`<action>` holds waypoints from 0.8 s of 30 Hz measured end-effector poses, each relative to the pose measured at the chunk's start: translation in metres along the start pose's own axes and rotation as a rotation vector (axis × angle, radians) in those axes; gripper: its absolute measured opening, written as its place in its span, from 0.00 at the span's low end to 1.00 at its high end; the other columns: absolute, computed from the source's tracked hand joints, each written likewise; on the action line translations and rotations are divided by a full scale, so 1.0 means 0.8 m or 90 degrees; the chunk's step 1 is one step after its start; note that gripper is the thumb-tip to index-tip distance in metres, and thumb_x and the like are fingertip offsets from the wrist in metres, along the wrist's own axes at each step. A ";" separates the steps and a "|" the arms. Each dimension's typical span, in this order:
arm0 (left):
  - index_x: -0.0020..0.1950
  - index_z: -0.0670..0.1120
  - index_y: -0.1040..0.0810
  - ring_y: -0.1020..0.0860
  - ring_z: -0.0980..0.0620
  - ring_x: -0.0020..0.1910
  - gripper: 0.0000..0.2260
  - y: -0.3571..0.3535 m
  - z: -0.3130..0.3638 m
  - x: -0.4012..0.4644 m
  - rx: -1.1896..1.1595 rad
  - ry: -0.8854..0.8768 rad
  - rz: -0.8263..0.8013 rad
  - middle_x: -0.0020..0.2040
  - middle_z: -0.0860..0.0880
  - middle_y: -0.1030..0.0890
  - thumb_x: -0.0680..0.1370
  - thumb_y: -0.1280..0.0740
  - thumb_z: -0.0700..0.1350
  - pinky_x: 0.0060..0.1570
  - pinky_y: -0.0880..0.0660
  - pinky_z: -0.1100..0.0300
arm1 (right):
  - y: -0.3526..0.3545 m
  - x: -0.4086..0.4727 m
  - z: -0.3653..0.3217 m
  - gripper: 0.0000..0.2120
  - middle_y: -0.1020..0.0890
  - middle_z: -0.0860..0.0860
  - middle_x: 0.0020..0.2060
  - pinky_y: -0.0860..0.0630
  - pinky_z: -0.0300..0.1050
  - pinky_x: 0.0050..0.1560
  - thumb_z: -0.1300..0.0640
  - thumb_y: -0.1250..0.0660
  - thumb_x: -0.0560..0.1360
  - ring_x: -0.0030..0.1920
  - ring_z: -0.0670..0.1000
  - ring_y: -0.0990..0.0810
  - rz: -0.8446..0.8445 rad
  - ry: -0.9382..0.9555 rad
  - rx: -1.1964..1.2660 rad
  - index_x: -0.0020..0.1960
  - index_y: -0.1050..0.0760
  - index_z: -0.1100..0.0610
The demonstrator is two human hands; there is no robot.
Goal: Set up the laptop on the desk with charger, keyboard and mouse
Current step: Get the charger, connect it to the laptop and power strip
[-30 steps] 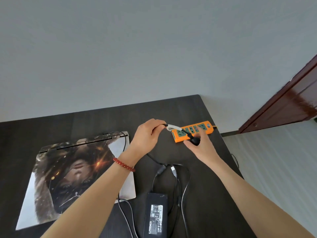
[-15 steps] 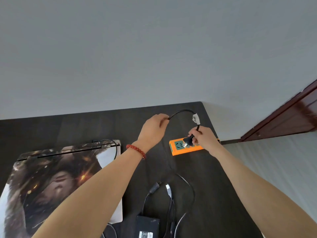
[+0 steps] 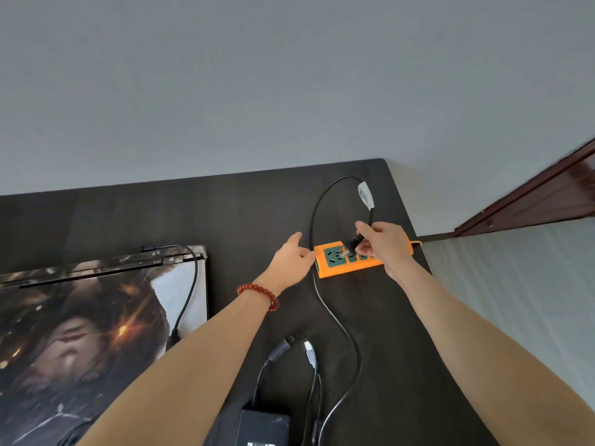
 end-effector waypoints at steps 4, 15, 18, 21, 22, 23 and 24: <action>0.73 0.42 0.43 0.24 0.51 0.47 0.27 -0.020 -0.016 0.004 -0.017 0.059 -0.063 0.57 0.42 0.21 0.77 0.36 0.43 0.49 0.28 0.58 | -0.006 -0.002 -0.006 0.14 0.24 0.55 0.27 0.19 0.45 0.38 0.54 0.34 0.75 0.23 0.45 0.21 -0.004 0.030 -0.019 0.37 0.27 0.64; 0.60 0.42 0.26 0.21 0.48 0.51 0.12 0.004 -0.049 -0.002 -0.048 0.058 0.088 0.46 0.45 0.16 0.76 0.38 0.38 0.54 0.26 0.56 | -0.027 -0.022 -0.033 0.04 0.19 0.51 0.37 0.19 0.37 0.41 0.59 0.33 0.75 0.37 0.47 0.16 -0.162 0.098 -0.145 0.48 0.23 0.59; 0.60 0.44 0.26 0.23 0.53 0.46 0.13 0.010 -0.053 -0.004 -0.046 0.040 0.113 0.46 0.47 0.17 0.76 0.37 0.39 0.46 0.28 0.61 | -0.034 -0.028 -0.036 0.03 0.20 0.48 0.35 0.22 0.35 0.38 0.58 0.34 0.75 0.35 0.44 0.18 -0.140 0.126 -0.247 0.48 0.25 0.56; 0.62 0.44 0.27 0.24 0.54 0.45 0.14 0.014 -0.053 -0.006 -0.046 0.025 0.128 0.48 0.47 0.18 0.77 0.37 0.39 0.42 0.29 0.64 | -0.033 -0.033 -0.039 0.04 0.21 0.49 0.35 0.26 0.33 0.35 0.56 0.36 0.76 0.33 0.43 0.20 -0.094 0.181 -0.310 0.47 0.27 0.56; 0.62 0.44 0.27 0.24 0.54 0.45 0.14 0.016 -0.053 -0.007 -0.045 0.024 0.132 0.49 0.47 0.19 0.77 0.37 0.39 0.42 0.29 0.65 | -0.032 -0.034 -0.039 0.04 0.21 0.50 0.36 0.28 0.34 0.35 0.55 0.37 0.77 0.34 0.44 0.21 -0.081 0.203 -0.325 0.47 0.27 0.56; 0.63 0.45 0.27 0.24 0.54 0.45 0.14 0.018 -0.054 -0.008 -0.045 0.026 0.134 0.50 0.46 0.19 0.77 0.37 0.39 0.42 0.30 0.65 | -0.031 -0.037 -0.040 0.03 0.22 0.50 0.38 0.29 0.34 0.37 0.56 0.37 0.77 0.37 0.45 0.22 -0.073 0.229 -0.344 0.47 0.27 0.55; 0.63 0.45 0.27 0.24 0.54 0.45 0.14 0.021 -0.056 -0.009 -0.045 0.027 0.136 0.50 0.46 0.19 0.77 0.37 0.39 0.41 0.30 0.66 | -0.032 -0.040 -0.040 0.04 0.22 0.50 0.40 0.30 0.36 0.40 0.56 0.37 0.77 0.40 0.46 0.23 -0.072 0.253 -0.363 0.47 0.26 0.56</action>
Point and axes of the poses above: each hand's wrist, its own x-axis towards the middle knuckle, its own y-axis out of the back of the hand, z = x × y, the point moved 4 cm from there along x, towards the middle knuckle
